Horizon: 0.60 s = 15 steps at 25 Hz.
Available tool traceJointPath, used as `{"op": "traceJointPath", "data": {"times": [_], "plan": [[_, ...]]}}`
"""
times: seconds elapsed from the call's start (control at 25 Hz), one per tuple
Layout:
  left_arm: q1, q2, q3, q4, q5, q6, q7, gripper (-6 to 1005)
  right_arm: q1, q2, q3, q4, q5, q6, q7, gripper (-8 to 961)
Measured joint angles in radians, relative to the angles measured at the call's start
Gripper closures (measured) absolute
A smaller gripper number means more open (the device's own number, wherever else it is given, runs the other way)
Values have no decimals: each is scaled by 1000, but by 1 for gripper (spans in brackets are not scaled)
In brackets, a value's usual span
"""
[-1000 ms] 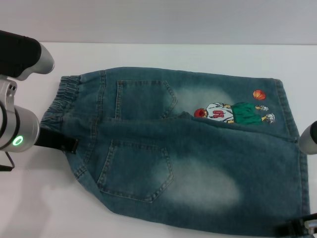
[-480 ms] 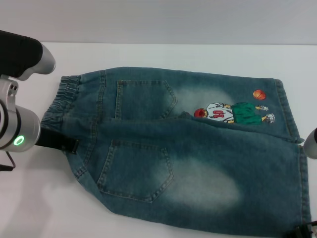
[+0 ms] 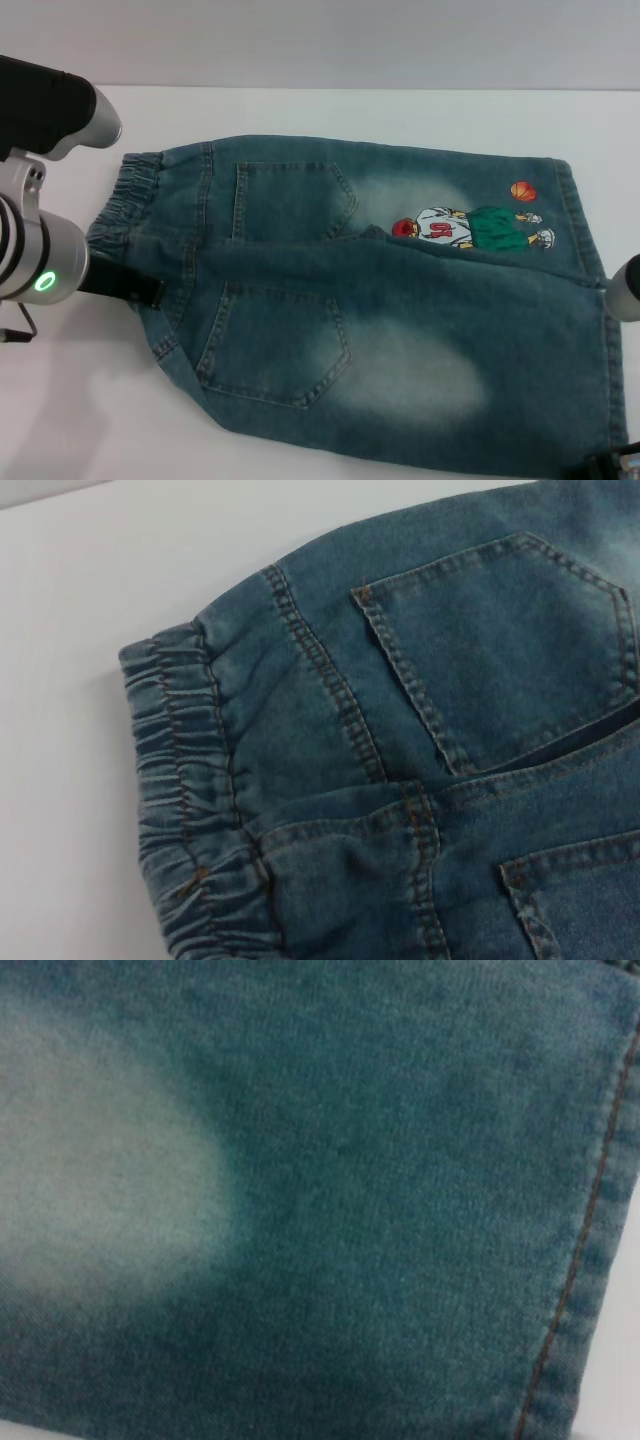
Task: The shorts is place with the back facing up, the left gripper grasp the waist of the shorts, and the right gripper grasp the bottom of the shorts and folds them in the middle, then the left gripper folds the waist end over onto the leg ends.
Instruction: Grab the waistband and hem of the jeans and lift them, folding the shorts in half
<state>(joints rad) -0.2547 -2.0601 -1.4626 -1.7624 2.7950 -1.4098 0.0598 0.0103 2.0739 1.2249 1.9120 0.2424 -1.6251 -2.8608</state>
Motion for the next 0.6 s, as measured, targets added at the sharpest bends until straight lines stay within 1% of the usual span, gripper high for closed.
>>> {"op": "traceJointPath", "data": {"times": [0.6], "plan": [[0, 0, 2, 1, 0, 0, 1, 995, 6, 2, -2, -8, 3, 18, 0, 209]]}}
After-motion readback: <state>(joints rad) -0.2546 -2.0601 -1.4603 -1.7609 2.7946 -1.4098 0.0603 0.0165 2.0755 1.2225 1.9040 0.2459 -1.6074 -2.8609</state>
